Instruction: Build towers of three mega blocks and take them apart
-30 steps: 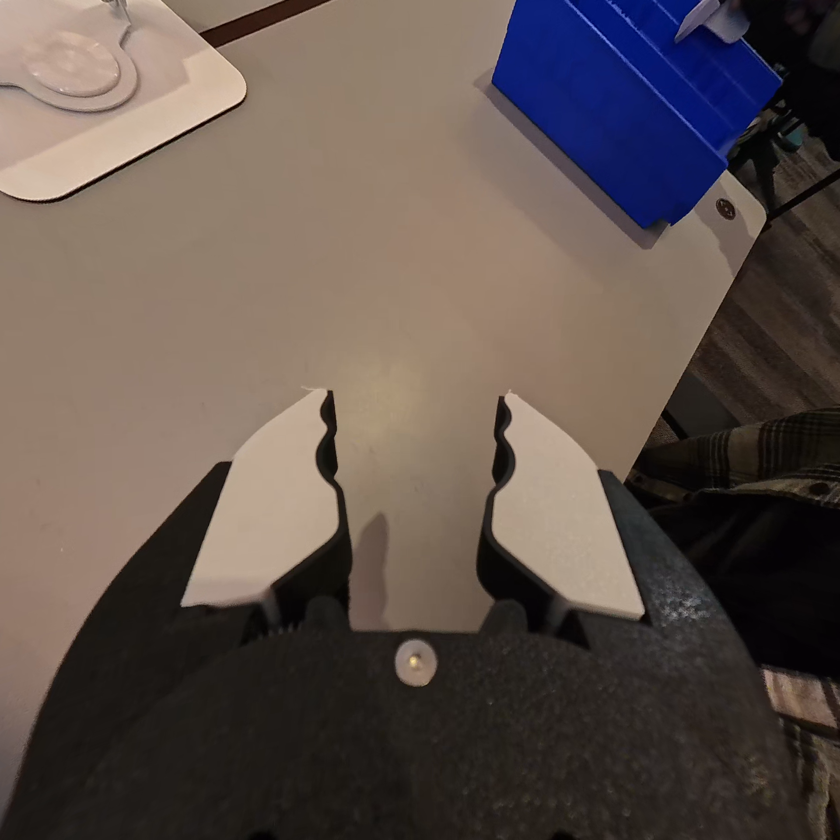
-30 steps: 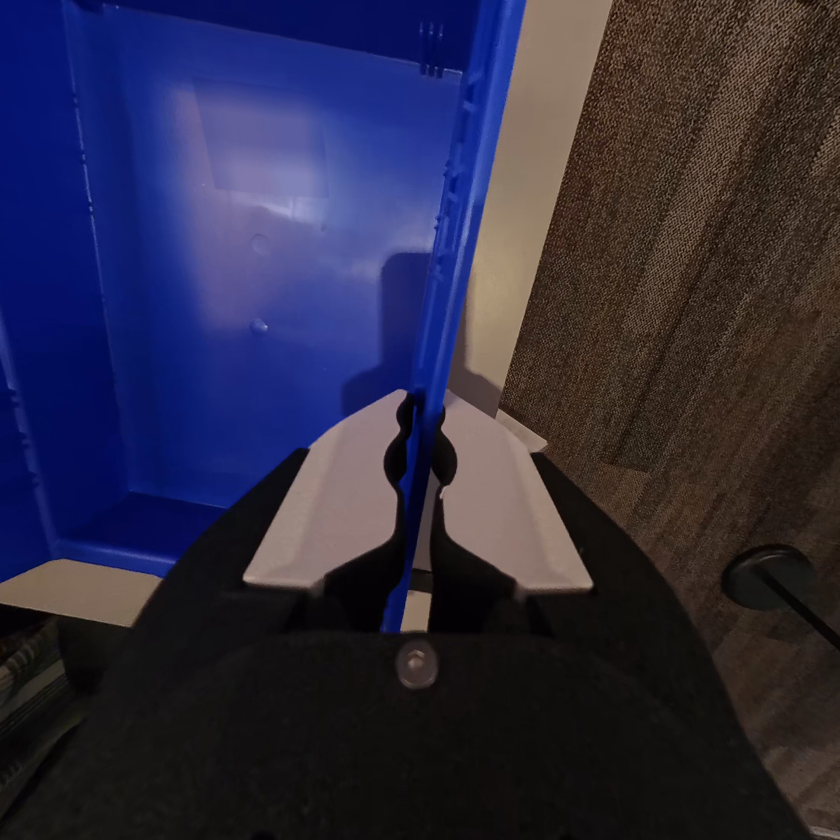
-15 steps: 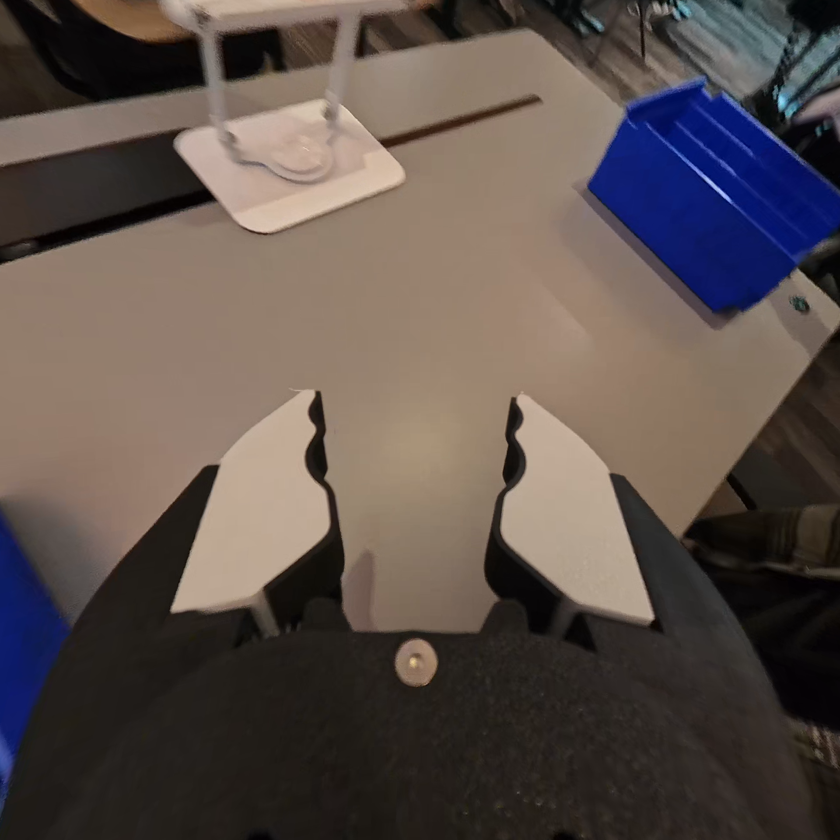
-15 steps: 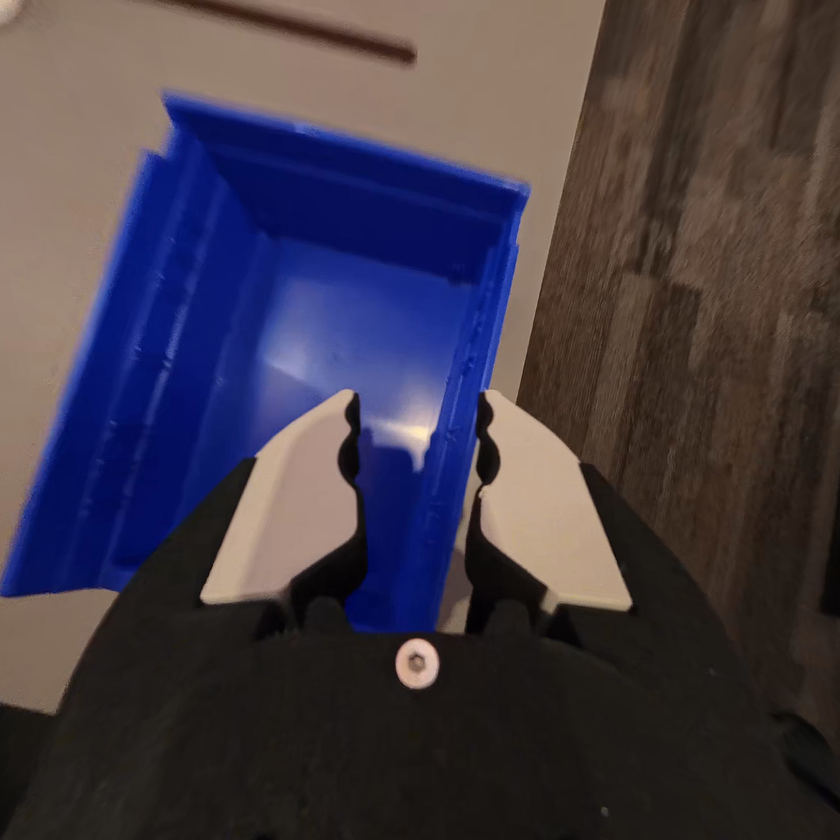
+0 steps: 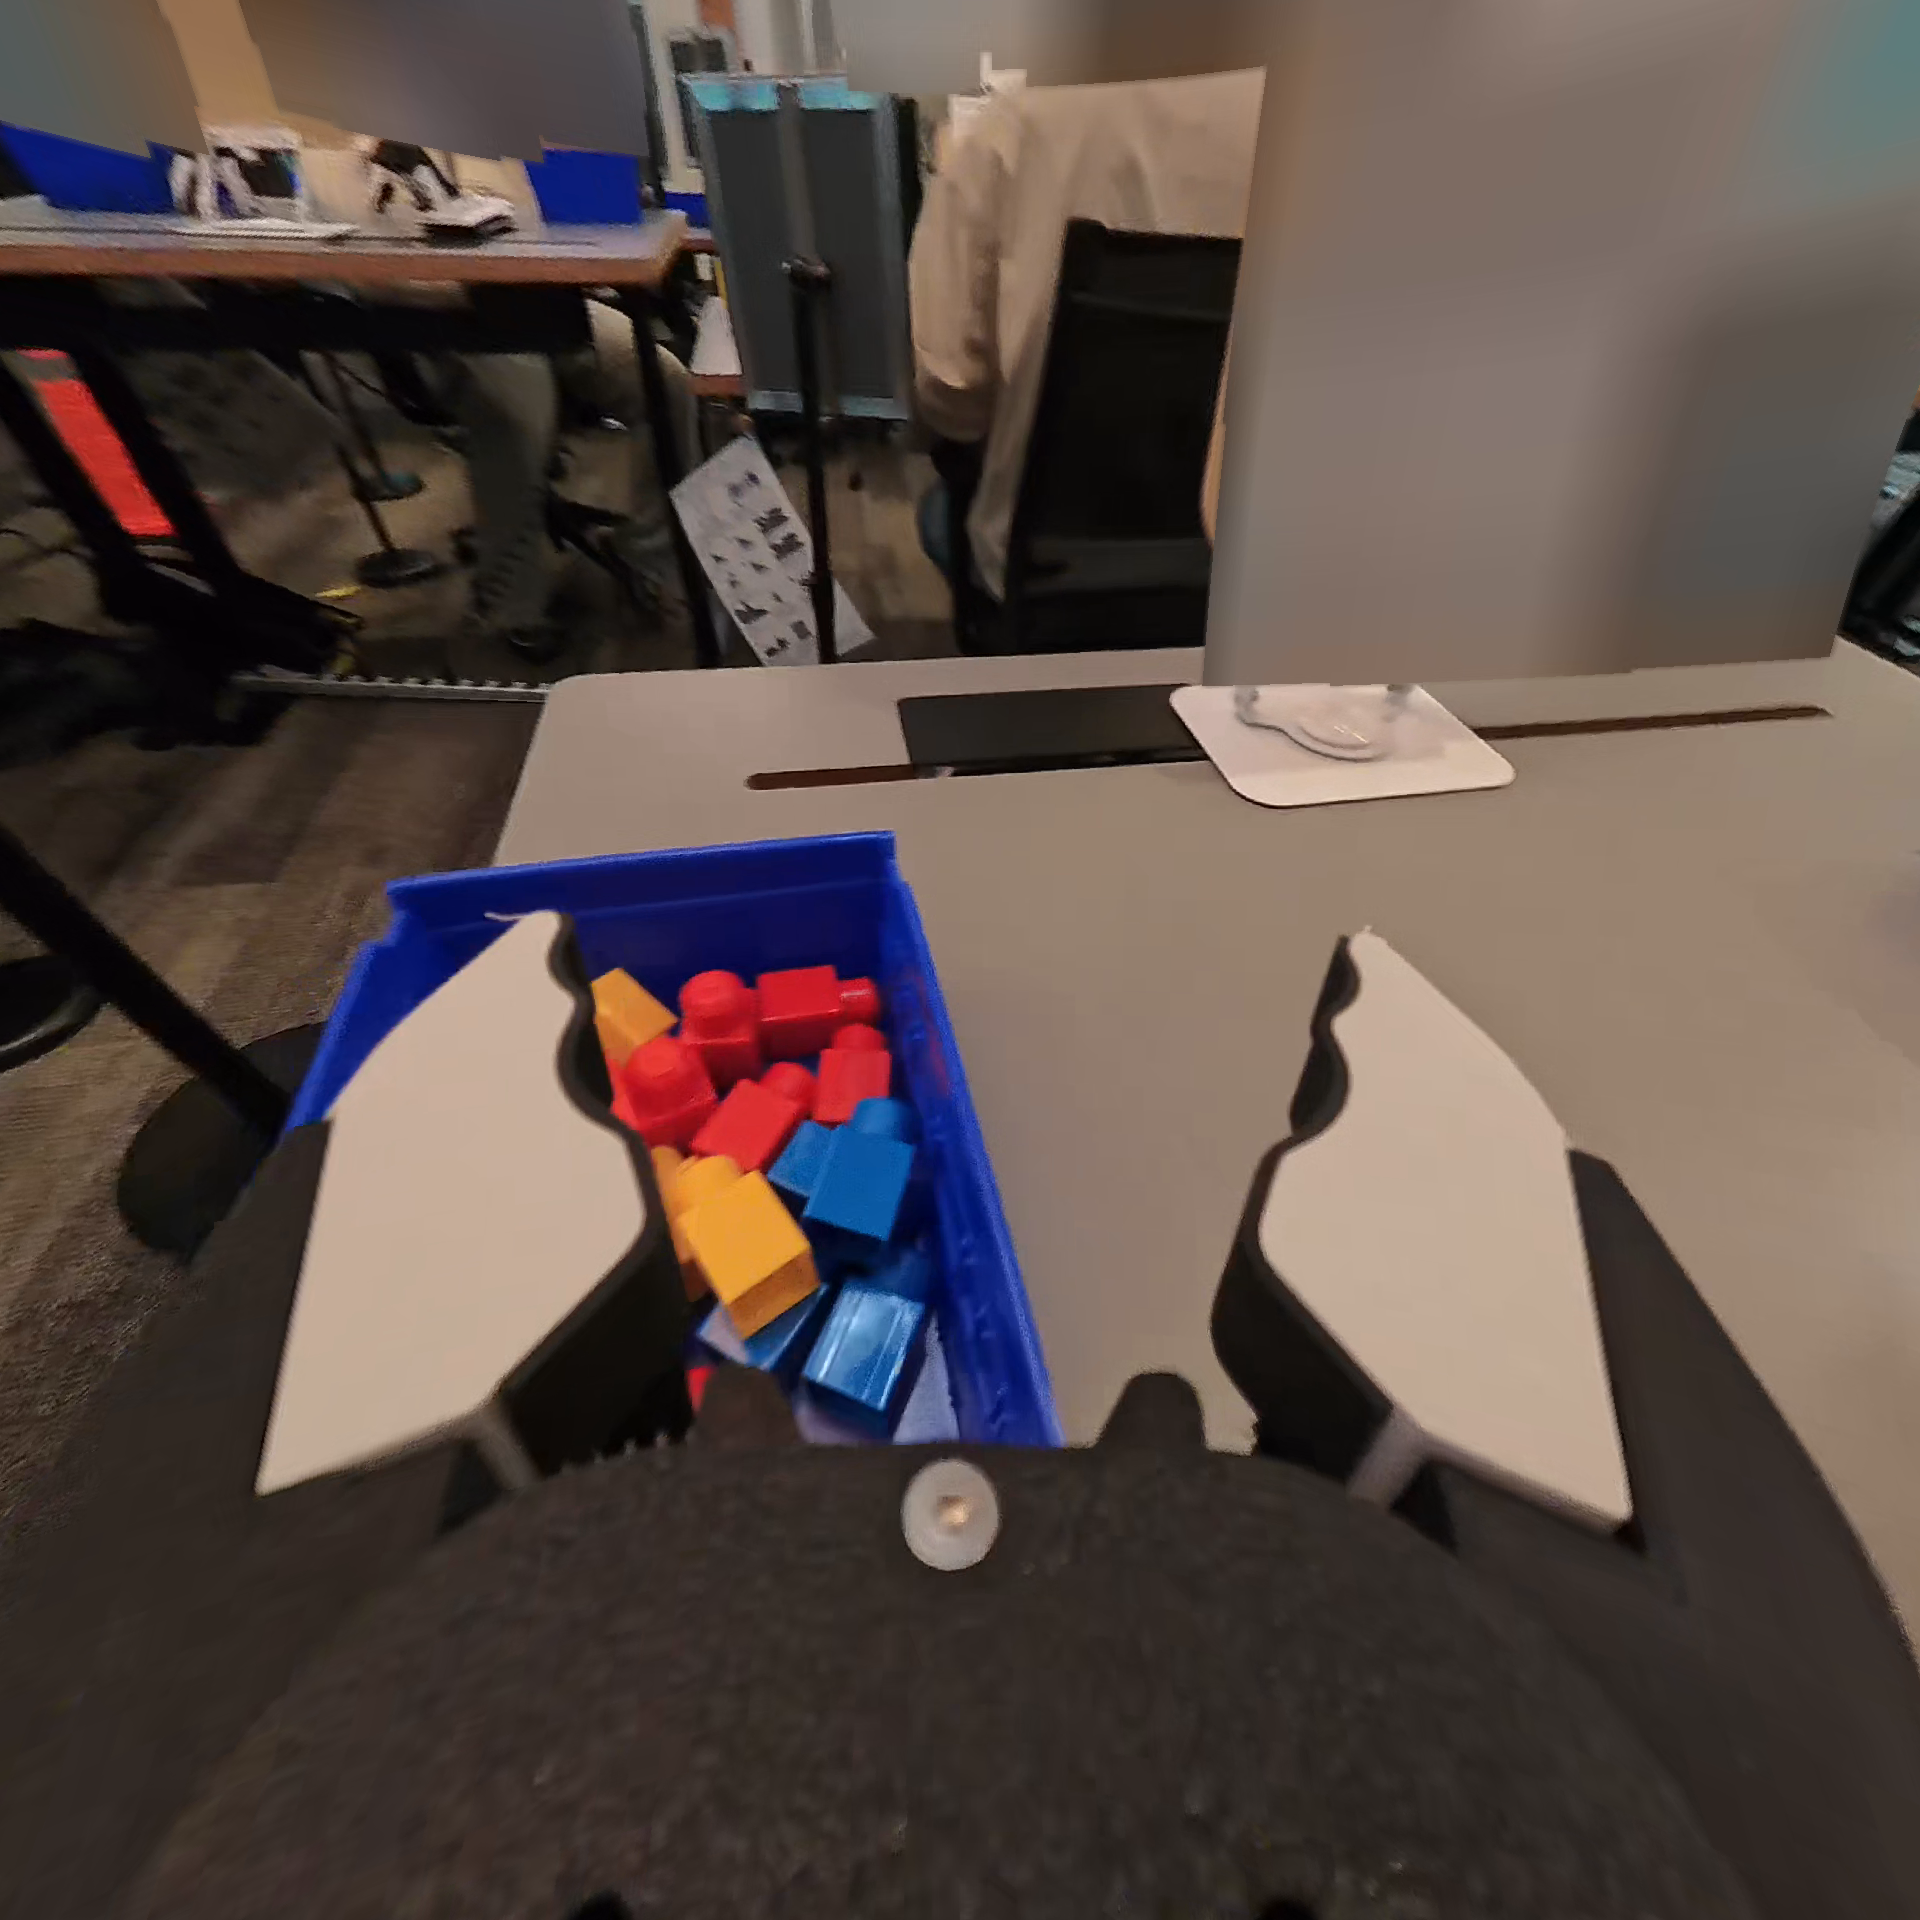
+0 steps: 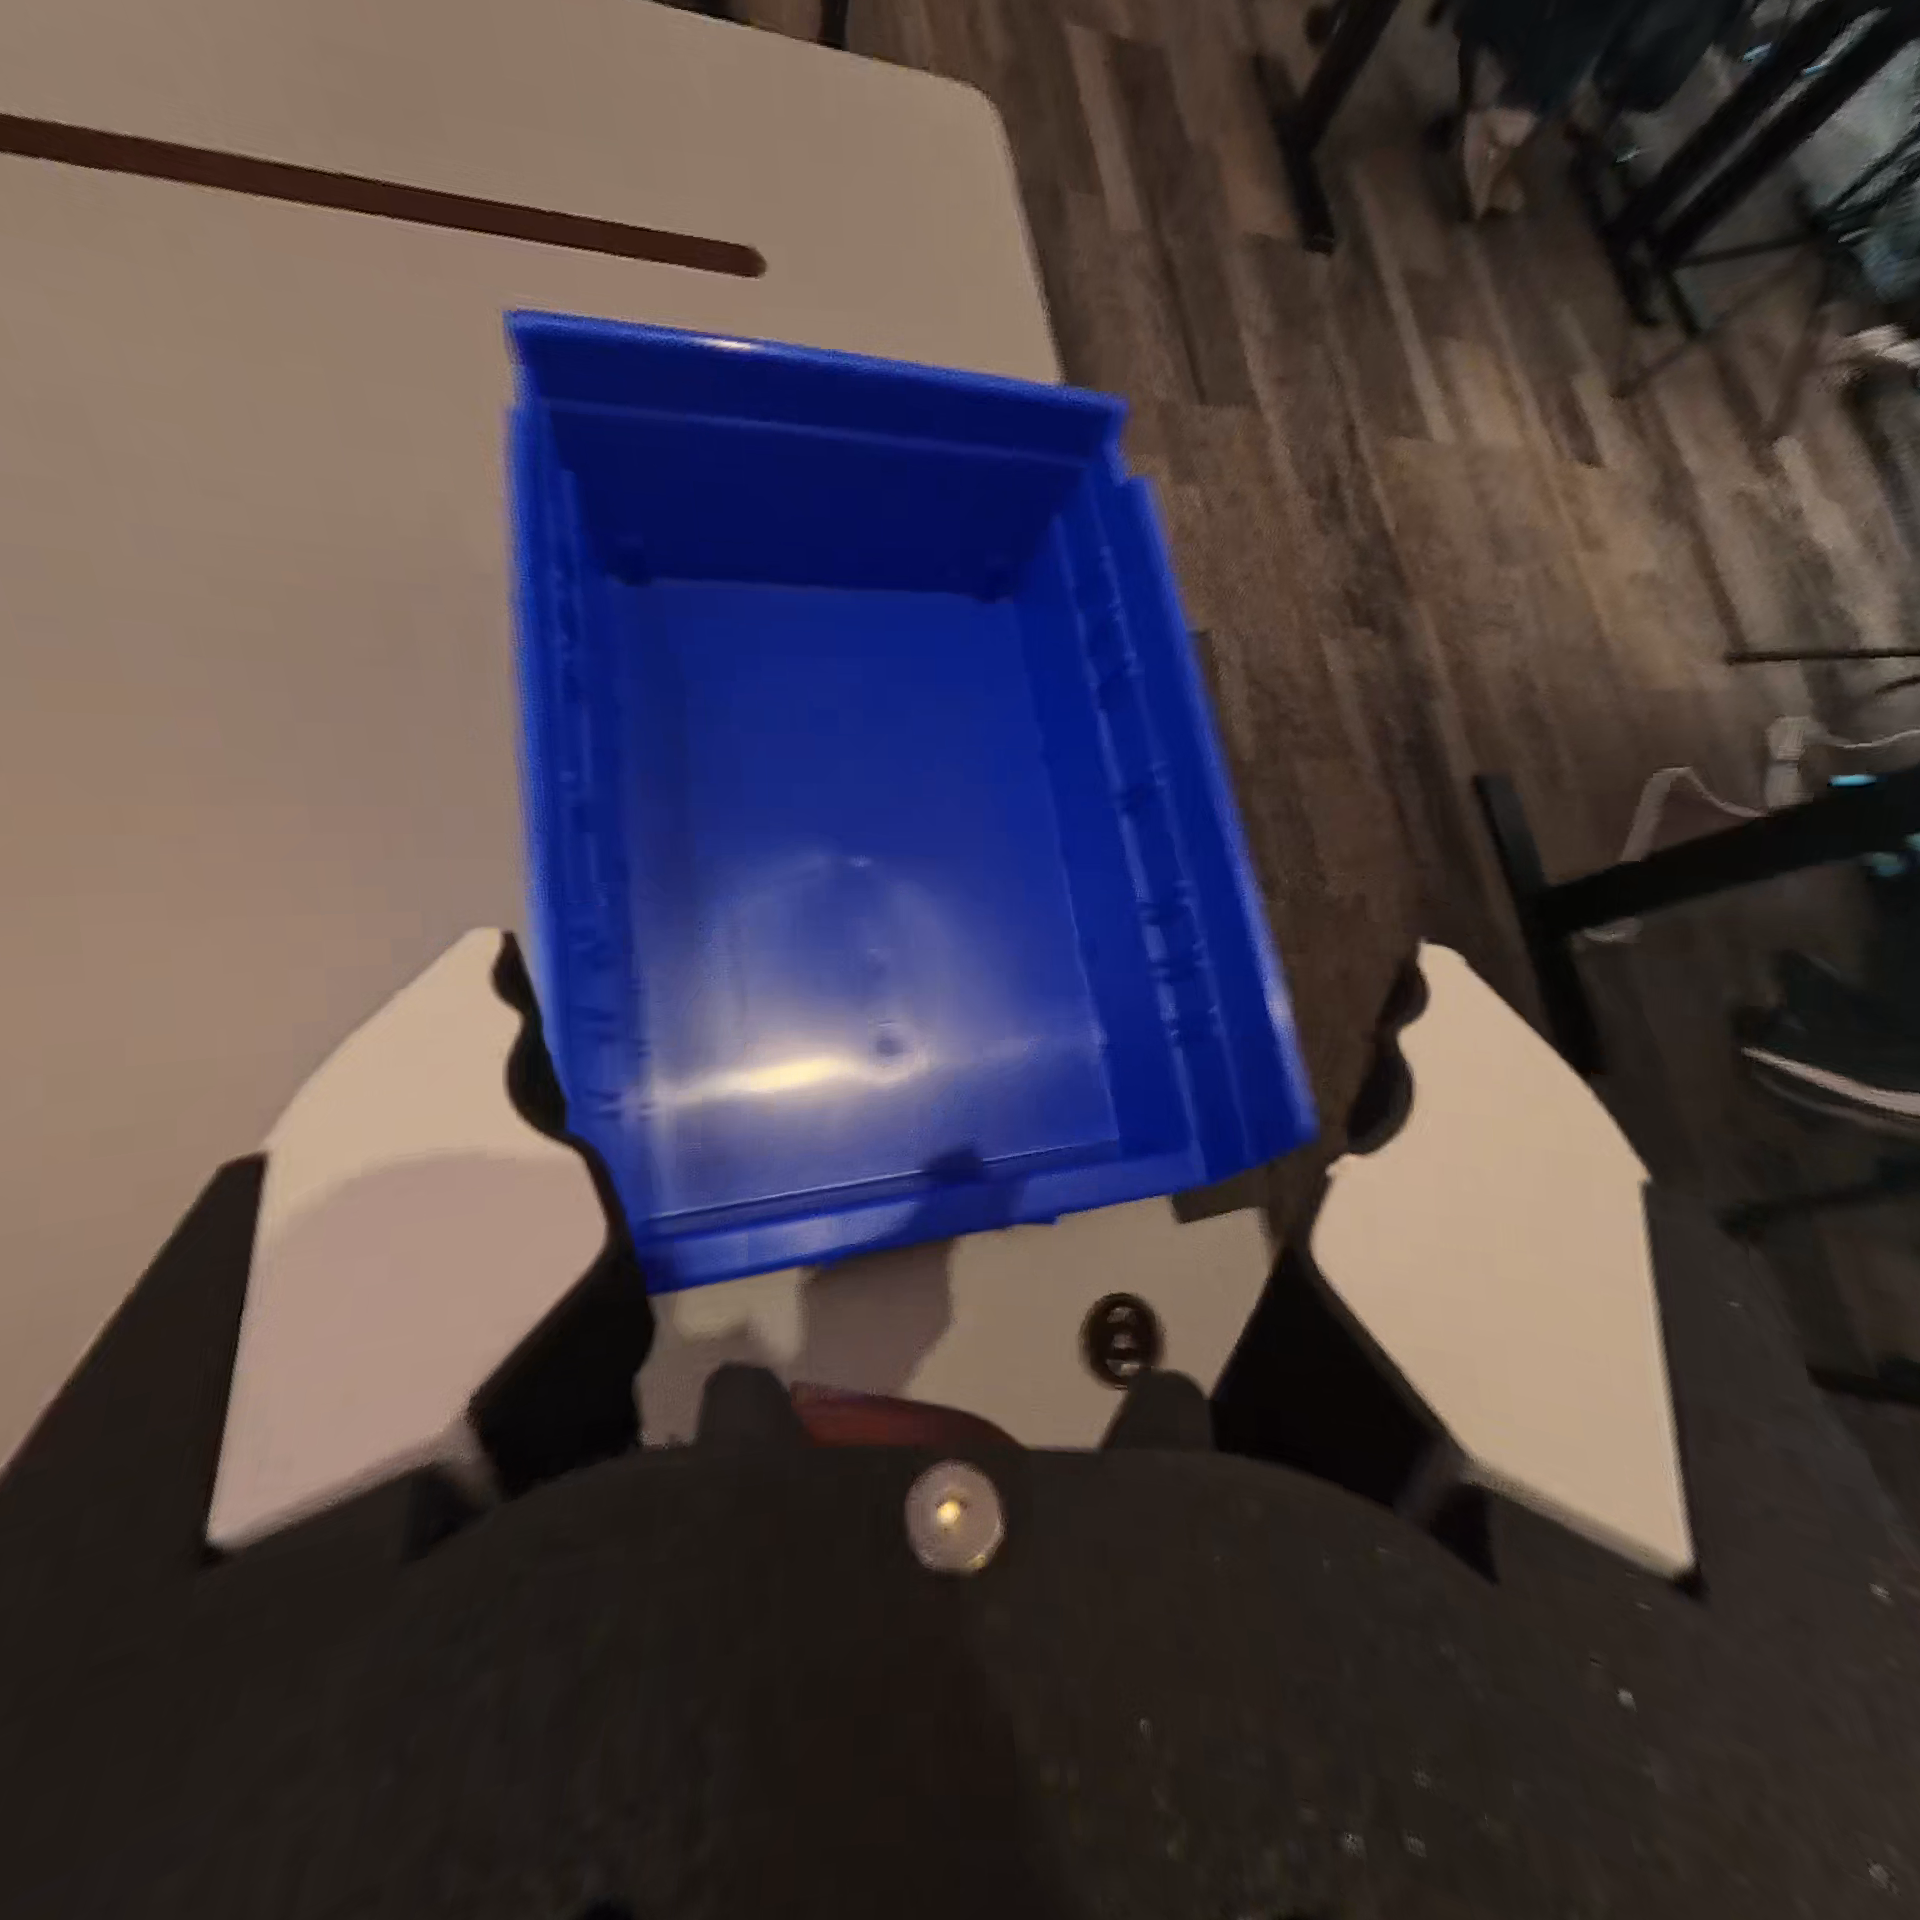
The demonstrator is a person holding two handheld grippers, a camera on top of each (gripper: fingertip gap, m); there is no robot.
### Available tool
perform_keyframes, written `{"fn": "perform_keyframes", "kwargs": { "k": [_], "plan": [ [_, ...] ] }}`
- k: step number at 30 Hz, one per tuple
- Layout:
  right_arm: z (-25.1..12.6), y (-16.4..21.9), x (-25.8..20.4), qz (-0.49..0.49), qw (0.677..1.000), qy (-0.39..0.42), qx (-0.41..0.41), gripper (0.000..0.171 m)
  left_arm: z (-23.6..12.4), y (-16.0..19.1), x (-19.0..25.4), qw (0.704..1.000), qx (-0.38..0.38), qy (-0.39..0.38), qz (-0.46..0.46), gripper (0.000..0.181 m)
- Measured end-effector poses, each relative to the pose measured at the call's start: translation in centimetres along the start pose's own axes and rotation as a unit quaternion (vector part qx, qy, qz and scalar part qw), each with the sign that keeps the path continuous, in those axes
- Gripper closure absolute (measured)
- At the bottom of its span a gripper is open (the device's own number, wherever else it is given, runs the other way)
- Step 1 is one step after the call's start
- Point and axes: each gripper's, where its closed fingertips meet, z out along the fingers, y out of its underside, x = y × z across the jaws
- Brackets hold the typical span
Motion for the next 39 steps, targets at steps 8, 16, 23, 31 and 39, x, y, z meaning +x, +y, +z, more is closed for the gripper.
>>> {"fn": "perform_keyframes", "kwargs": {
  "k": [8,16,23,31,39],
  "plan": [
    [-2.2,2.0,-5.1,0.097,0.991,-0.083,0.039,0.042,-2.2,2.7,-3.6,0.996,-0.029,-0.076,-0.040,0.052],
    [-4.9,2.7,-6.9,0.144,0.976,-0.133,0.095,0.047,-3.7,3.3,-4.4,0.992,-0.028,-0.109,-0.062,0.062],
    [-6.6,2.8,-6.5,0.124,0.978,-0.120,0.119,0.053,-4.7,2.8,-2.2,0.995,-0.020,-0.080,-0.053,0.057],
    [-7.4,2.9,-8.0,0.089,0.981,-0.110,0.136,0.056,-5.2,4.7,-1.4,0.990,-0.095,-0.097,-0.034,0.056],
    [-9.8,3.2,-8.9,0.077,0.980,-0.109,0.151,0.056,-6.6,5.5,-1.8,0.981,-0.103,-0.162,0.010,0.055]
  ]
}}
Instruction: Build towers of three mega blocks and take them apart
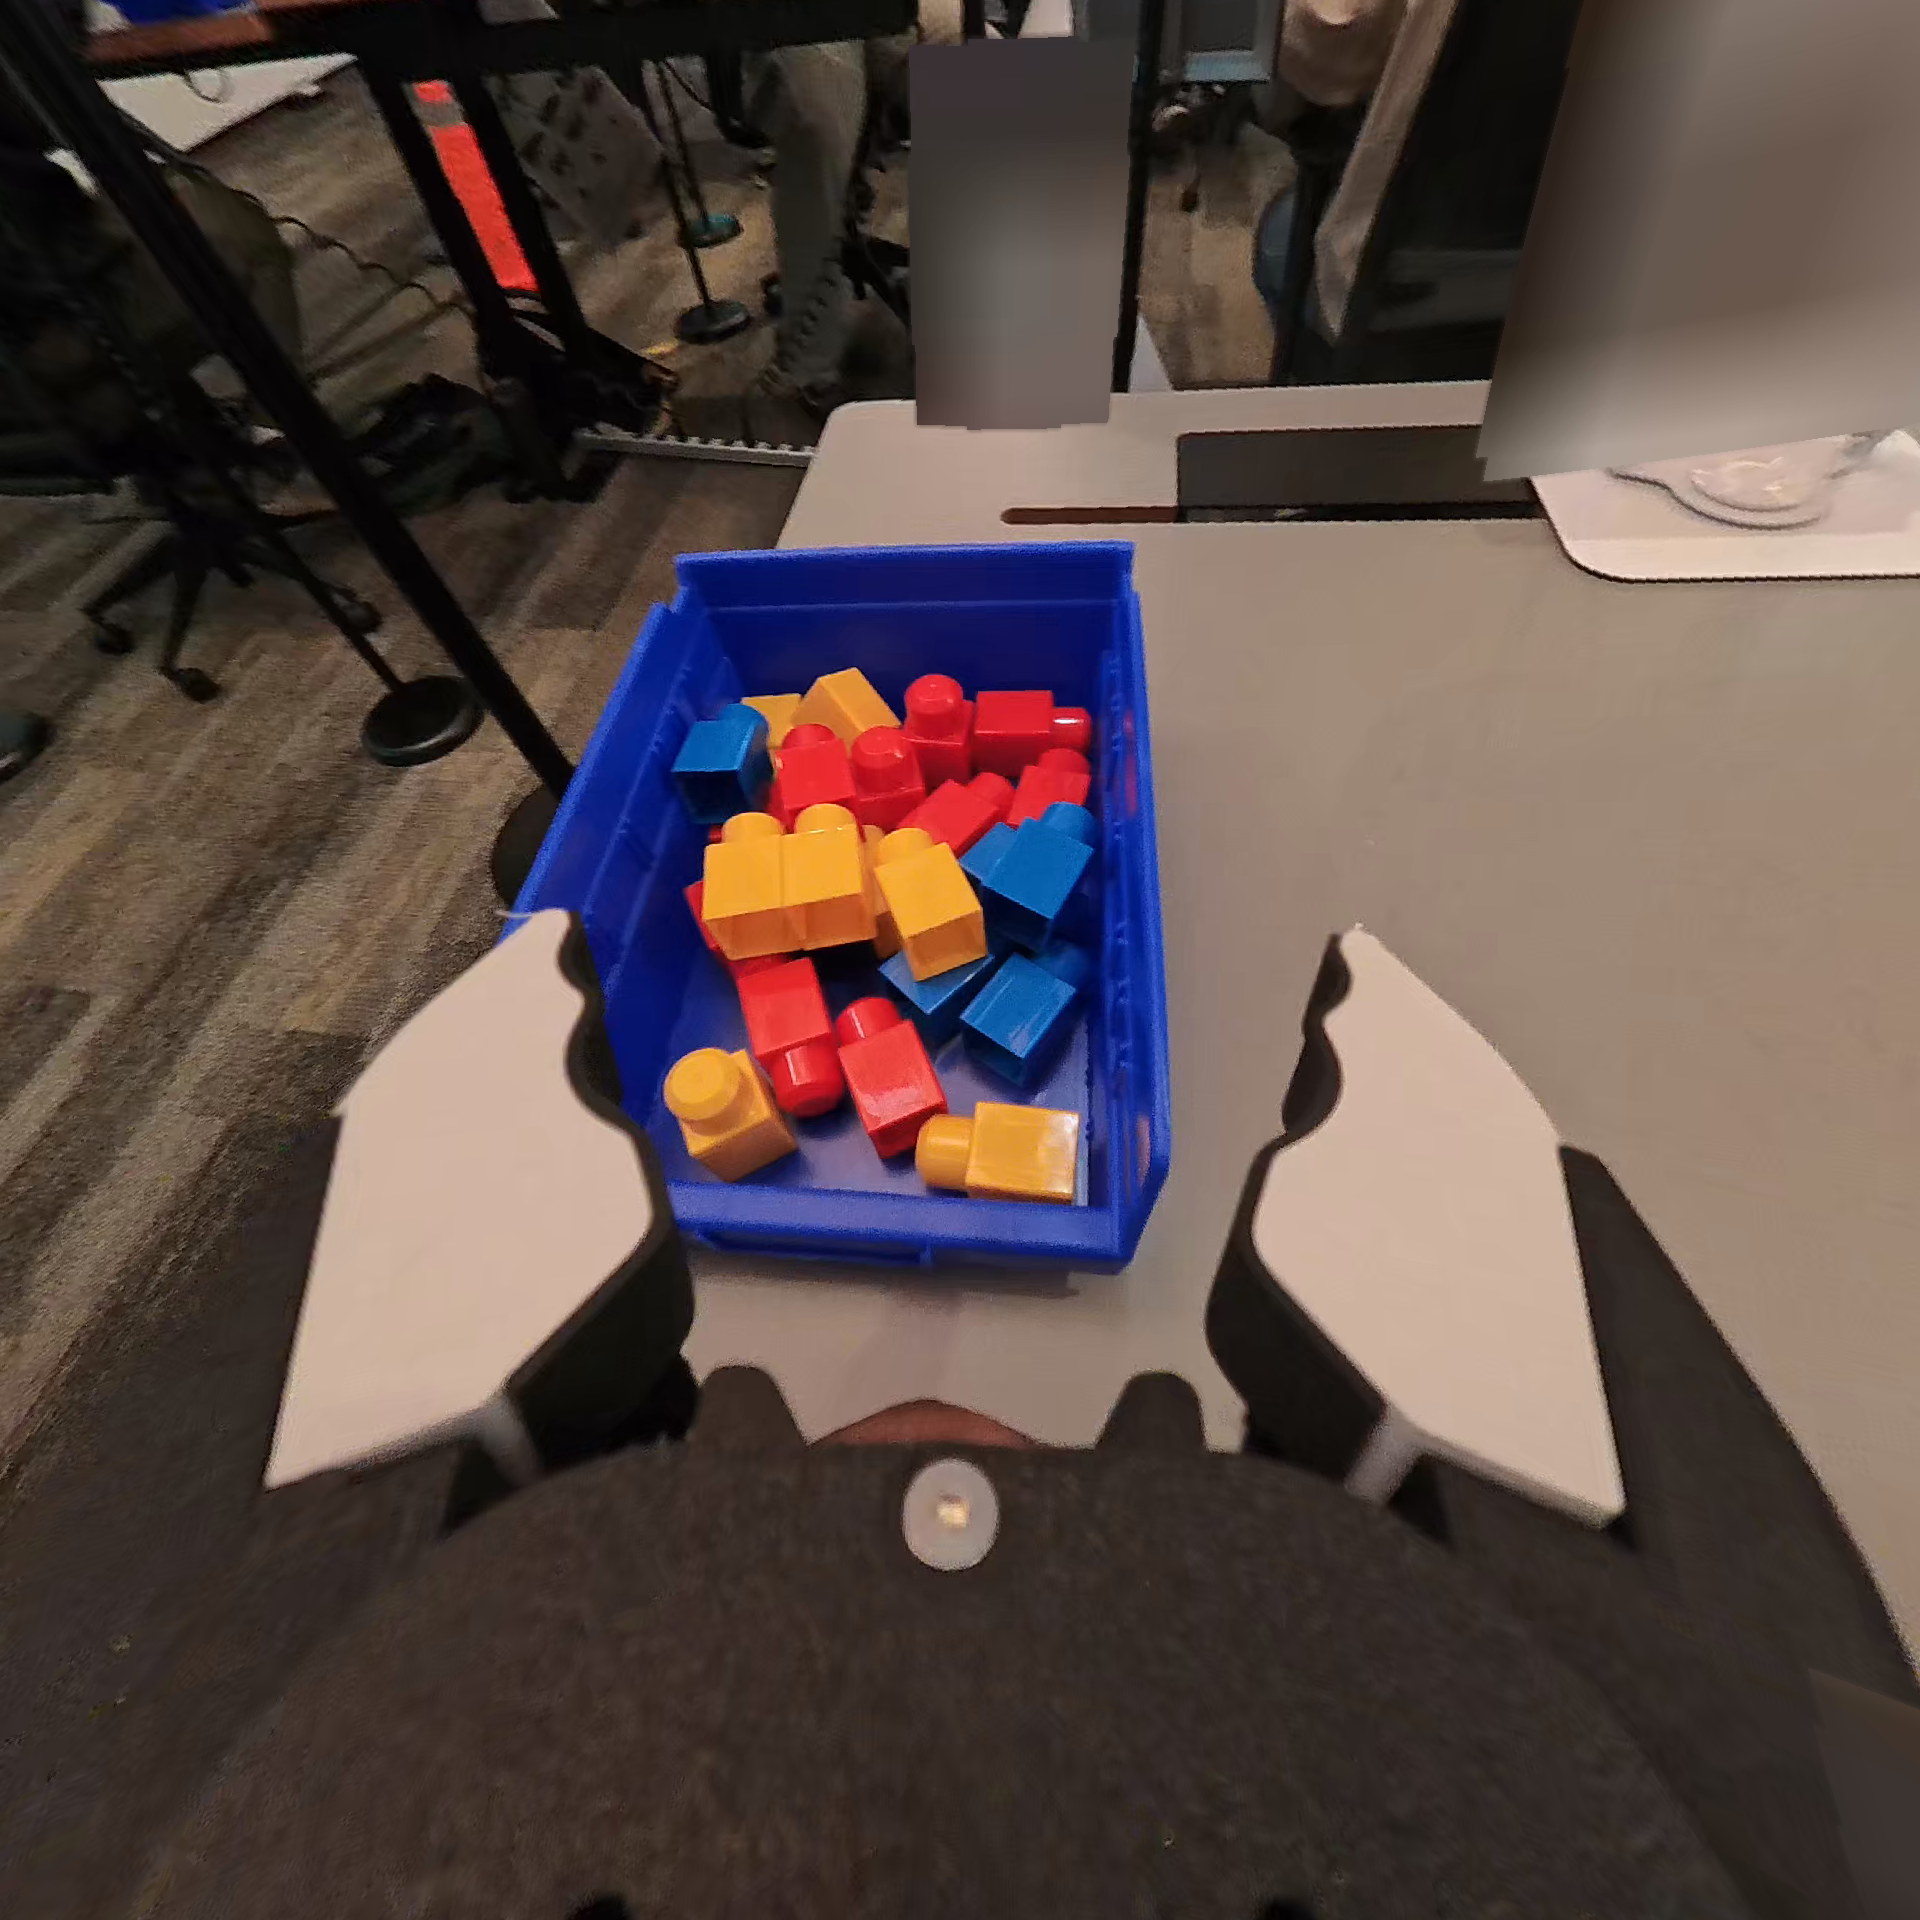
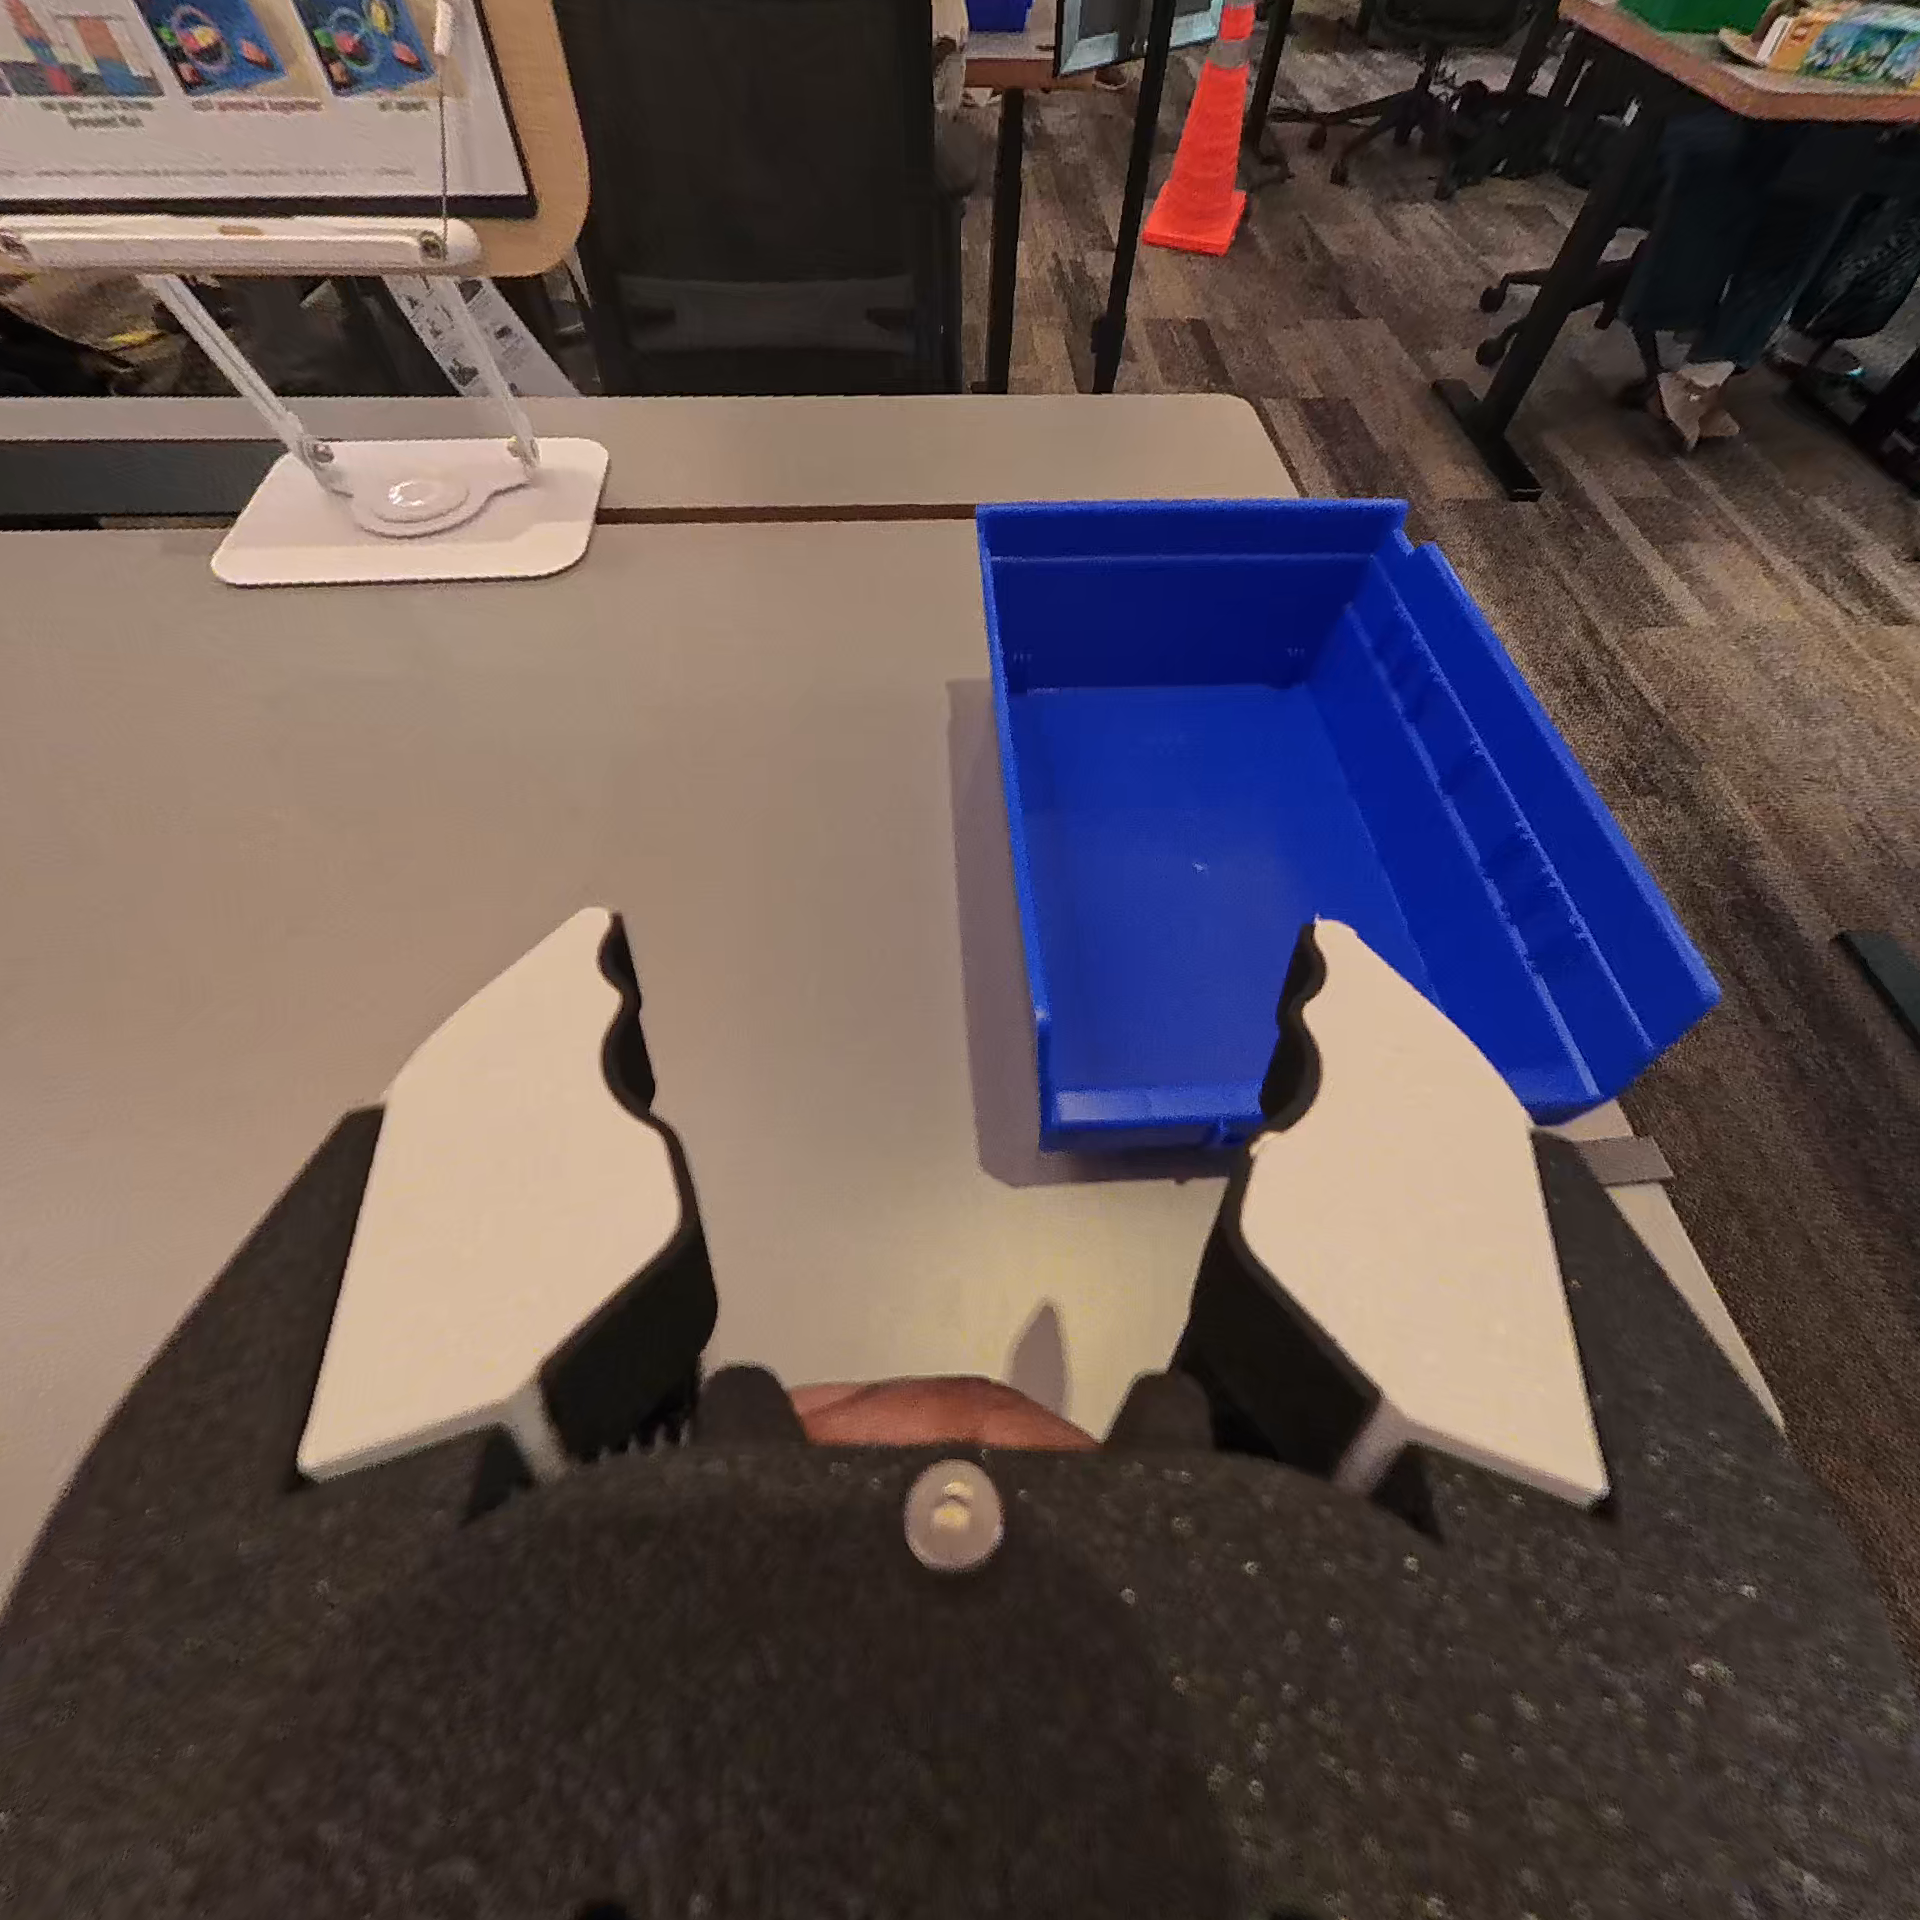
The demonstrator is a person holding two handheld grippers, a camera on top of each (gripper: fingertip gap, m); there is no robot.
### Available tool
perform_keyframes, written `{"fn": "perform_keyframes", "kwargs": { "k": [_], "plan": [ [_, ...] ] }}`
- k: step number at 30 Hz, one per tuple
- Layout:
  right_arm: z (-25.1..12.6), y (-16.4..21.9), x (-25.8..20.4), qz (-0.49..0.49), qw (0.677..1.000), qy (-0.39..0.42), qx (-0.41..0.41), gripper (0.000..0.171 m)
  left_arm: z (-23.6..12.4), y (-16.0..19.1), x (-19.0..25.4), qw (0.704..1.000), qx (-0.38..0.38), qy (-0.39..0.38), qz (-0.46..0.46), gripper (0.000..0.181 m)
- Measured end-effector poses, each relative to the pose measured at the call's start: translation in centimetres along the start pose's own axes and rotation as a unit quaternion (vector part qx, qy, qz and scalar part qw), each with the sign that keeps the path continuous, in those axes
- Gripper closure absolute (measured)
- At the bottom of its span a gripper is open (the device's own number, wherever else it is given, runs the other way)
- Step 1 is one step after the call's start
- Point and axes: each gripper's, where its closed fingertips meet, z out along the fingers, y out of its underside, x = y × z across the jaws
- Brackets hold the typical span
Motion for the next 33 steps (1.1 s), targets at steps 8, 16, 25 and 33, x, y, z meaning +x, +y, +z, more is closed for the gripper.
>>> {"fn": "perform_keyframes", "kwargs": {
  "k": [8,16,25,33],
  "plan": [
    [-2.5,0.1,0.7,-0.008,1.000,0.016,0.014,0.055,-1.0,1.4,-0.4,0.999,-0.011,-0.023,-0.040,0.084],
    [-2.9,0.9,1.4,0.001,1.000,0.028,0.008,0.055,-1.1,2.2,-0.8,0.998,-0.014,-0.023,-0.055,0.087],
    [-1.9,1.4,0.8,0.008,1.000,0.005,0.001,0.055,-1.3,2.1,-1.1,0.998,-0.017,-0.036,-0.045,0.081],
    [-1.0,1.5,-0.3,-0.001,1.000,-0.020,-0.010,0.050,-0.6,2.2,0.2,0.999,-0.030,-0.026,-0.033,0.080]
  ]
}}
